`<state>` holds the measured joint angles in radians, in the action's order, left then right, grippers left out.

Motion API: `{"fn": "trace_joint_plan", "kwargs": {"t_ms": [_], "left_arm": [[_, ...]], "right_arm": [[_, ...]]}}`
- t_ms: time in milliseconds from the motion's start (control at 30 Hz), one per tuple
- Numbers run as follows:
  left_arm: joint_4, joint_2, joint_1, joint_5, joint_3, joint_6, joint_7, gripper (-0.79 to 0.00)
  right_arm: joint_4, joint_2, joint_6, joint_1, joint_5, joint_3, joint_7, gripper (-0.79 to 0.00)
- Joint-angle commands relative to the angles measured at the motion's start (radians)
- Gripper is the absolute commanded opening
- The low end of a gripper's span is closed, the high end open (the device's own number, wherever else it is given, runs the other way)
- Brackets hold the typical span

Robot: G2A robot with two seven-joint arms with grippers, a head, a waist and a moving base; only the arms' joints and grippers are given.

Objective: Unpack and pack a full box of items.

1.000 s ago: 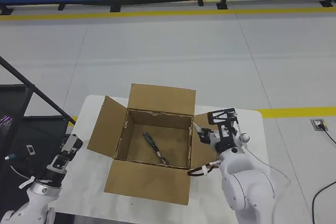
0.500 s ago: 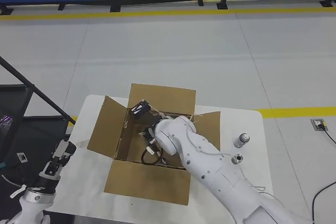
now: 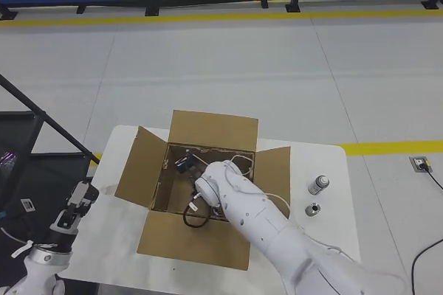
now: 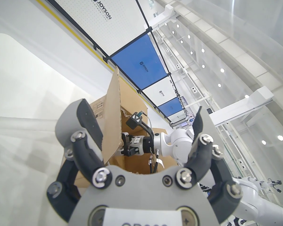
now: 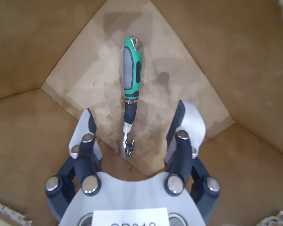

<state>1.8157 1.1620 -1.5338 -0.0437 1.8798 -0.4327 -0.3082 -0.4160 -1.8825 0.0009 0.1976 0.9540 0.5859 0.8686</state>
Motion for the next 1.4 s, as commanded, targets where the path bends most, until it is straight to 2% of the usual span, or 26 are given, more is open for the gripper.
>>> {"fn": "trace_joint_plan", "kwargs": {"t_ms": [0, 100, 567, 733, 833, 1233, 1267, 1333, 1367], "left_arm": [[-0.002, 0.0, 0.002, -0.001, -0.002, 0.0, -0.001, 0.0], [-0.004, -0.001, 0.004, 0.0, -0.003, 0.0, -0.004, 0.0], [-0.014, 0.0, -0.009, -0.001, 0.003, -0.004, 0.01, 0.0], [-0.023, 0.0, -0.011, 0.006, 0.007, -0.002, 0.015, 0.0], [-0.026, 0.0, -0.01, 0.018, -0.001, -0.002, 0.01, 0.0], [-0.026, 0.0, -0.009, 0.022, -0.011, -0.003, 0.006, 0.0], [-0.026, 0.0, -0.009, 0.022, -0.011, -0.003, 0.006, 0.0], [-0.026, 0.0, -0.009, 0.022, -0.011, -0.003, 0.006, 0.0], [-0.026, 0.0, -0.009, 0.022, -0.011, -0.003, 0.006, 0.0]], "right_arm": [[0.041, -0.014, -0.004, 0.001, -0.016, 0.0, -0.017, -0.406], [0.097, -0.034, -0.012, -0.002, -0.029, -0.001, -0.034, -0.443], [0.219, -0.093, -0.012, -0.008, -0.04, -0.003, -0.088, -0.468], [0.242, -0.101, 0.011, -0.009, -0.051, 0.007, -0.12, -0.502], [0.253, -0.102, 0.02, -0.009, -0.053, 0.011, -0.128, -0.48], [0.26, -0.104, 0.03, -0.006, -0.049, 0.012, -0.133, -0.489], [0.26, -0.104, 0.03, -0.006, -0.049, 0.012, -0.133, -0.502], [0.26, -0.104, 0.03, -0.006, -0.049, 0.012, -0.133, -0.634], [0.26, -0.104, 0.03, -0.006, -0.049, 0.012, -0.133, -0.73]]}}
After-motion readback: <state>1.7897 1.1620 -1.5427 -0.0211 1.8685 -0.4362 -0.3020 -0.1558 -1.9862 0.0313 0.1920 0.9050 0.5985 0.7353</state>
